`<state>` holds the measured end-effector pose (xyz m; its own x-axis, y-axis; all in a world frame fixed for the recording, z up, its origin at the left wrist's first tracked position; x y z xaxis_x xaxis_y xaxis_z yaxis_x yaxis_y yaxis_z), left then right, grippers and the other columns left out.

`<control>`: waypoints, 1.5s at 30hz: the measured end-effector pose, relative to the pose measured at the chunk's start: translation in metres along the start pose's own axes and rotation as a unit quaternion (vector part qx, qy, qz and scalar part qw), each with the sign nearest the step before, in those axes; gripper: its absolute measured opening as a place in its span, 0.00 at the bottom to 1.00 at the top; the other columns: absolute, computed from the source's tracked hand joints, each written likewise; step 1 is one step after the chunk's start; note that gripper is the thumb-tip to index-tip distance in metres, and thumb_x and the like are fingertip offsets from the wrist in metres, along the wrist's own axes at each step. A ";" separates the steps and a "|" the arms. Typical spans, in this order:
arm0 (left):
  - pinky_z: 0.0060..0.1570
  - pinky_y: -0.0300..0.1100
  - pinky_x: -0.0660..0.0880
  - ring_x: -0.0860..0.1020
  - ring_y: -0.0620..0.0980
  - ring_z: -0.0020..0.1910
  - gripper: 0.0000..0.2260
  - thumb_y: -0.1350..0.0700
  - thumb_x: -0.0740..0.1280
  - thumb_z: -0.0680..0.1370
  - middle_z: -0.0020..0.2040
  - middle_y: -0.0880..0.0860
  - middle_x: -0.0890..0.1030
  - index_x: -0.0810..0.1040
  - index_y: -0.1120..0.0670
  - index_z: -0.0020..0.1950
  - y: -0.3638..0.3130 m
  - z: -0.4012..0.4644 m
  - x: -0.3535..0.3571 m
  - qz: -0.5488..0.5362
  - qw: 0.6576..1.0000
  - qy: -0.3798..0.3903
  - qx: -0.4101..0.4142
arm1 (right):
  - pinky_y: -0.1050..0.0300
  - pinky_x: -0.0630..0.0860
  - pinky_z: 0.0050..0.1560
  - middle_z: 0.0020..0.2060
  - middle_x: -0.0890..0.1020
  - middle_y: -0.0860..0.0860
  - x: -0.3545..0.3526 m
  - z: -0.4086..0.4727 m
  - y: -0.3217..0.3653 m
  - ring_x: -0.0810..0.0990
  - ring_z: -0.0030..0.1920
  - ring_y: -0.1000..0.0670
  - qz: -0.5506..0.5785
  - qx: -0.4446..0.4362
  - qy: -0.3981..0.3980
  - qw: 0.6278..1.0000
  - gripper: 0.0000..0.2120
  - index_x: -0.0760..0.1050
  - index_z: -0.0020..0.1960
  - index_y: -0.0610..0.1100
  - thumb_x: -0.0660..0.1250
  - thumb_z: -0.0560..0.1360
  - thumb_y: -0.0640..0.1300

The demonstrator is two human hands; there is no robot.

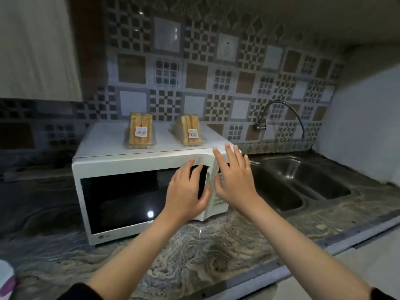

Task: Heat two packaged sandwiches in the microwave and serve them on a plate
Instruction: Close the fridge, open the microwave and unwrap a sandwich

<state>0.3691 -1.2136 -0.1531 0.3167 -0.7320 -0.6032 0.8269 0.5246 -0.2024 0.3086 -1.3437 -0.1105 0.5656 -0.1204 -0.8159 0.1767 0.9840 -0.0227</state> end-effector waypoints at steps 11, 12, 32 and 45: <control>0.38 0.48 0.77 0.77 0.49 0.42 0.12 0.48 0.63 0.78 0.46 0.50 0.78 0.75 0.56 0.52 -0.015 0.017 0.087 -0.035 0.974 0.039 -0.220 | 0.48 0.46 0.75 0.76 0.57 0.46 0.046 0.057 -0.075 0.52 0.77 0.47 0.093 -0.125 0.062 0.986 0.28 0.55 0.76 0.42 0.59 0.78 0.38; 0.37 0.48 0.77 0.77 0.48 0.41 0.11 0.48 0.63 0.78 0.45 0.50 0.77 0.75 0.55 0.51 -0.017 0.017 0.091 -0.035 0.973 0.038 -0.227 | 0.50 0.46 0.75 0.76 0.58 0.45 0.047 0.060 -0.077 0.53 0.77 0.47 0.103 -0.138 0.059 0.983 0.27 0.56 0.76 0.42 0.60 0.79 0.38; 0.27 0.45 0.64 0.70 0.53 0.28 0.13 0.54 0.63 0.79 0.30 0.52 0.72 0.67 0.58 0.37 -0.027 0.031 0.112 -0.020 0.936 0.027 -0.351 | 0.44 0.75 0.55 0.60 0.77 0.48 0.059 0.078 -0.088 0.70 0.63 0.42 0.258 -0.093 0.051 0.960 0.21 0.68 0.66 0.41 0.62 0.74 0.31; 0.31 0.48 0.70 0.74 0.57 0.33 0.11 0.56 0.65 0.78 0.34 0.56 0.77 0.71 0.61 0.40 -0.036 0.031 0.103 -0.002 0.930 0.038 -0.365 | 0.45 0.76 0.50 0.57 0.80 0.49 0.052 0.077 -0.089 0.74 0.57 0.44 0.317 -0.054 0.043 0.946 0.19 0.74 0.62 0.43 0.63 0.73 0.31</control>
<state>0.3860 -1.3214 -0.1836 0.2578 -0.7170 -0.6477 0.2833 0.6969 -0.6588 0.3843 -1.4477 -0.1060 0.4618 0.5045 -0.7296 -0.2611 0.8634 0.4317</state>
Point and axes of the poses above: each hand's wrist, its own z-axis towards the middle knuckle, its own x-axis out of the palm, y = z × x, the point moved 2 cm from there along z, towards the middle knuckle
